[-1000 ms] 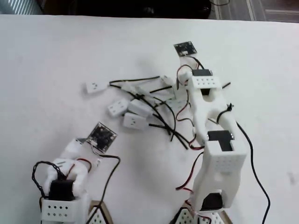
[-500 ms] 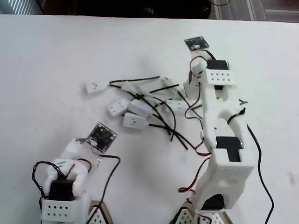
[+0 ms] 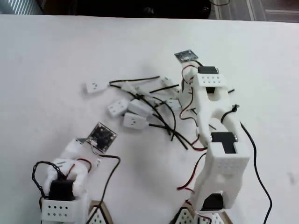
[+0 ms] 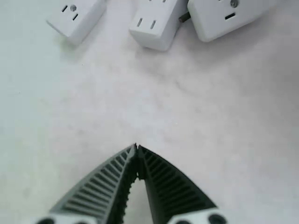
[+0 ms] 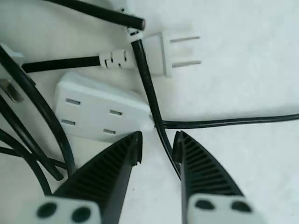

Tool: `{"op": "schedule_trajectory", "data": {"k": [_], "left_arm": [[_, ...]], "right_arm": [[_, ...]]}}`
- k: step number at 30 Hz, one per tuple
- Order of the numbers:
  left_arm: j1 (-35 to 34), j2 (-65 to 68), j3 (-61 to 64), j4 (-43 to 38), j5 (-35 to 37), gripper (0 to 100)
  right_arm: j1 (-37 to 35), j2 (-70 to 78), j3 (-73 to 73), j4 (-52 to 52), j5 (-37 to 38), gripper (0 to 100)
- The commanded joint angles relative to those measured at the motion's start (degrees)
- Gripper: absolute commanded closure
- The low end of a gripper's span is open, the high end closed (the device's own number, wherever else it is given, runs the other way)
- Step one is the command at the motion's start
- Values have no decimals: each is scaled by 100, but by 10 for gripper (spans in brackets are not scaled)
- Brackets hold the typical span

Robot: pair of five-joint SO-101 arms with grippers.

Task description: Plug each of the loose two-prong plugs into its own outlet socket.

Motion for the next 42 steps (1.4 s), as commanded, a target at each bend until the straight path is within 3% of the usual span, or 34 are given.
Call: {"op": "schedule_trajectory", "data": {"k": [1,14,18,20,33,42], "left_arm": [[-48,-13,-18,18,-35,976],[-48,-13,-18,18,-35,976],[-48,-13,-18,26,-35,976],[-48,-13,-18,70,-44,976],[-48,-13,-18,88,-44,976],[-48,-13,-18,88,-44,976]], "right_arm": [[92,75,-26,-145,35,876],[286,127,-53,338,800,876],[286,75,-88,330,826,980],[321,-48,-88,365,993,972],[1095,-2686,-53,1587,1134,981],[2299,-3908,-53,2316,1134,981]]}}
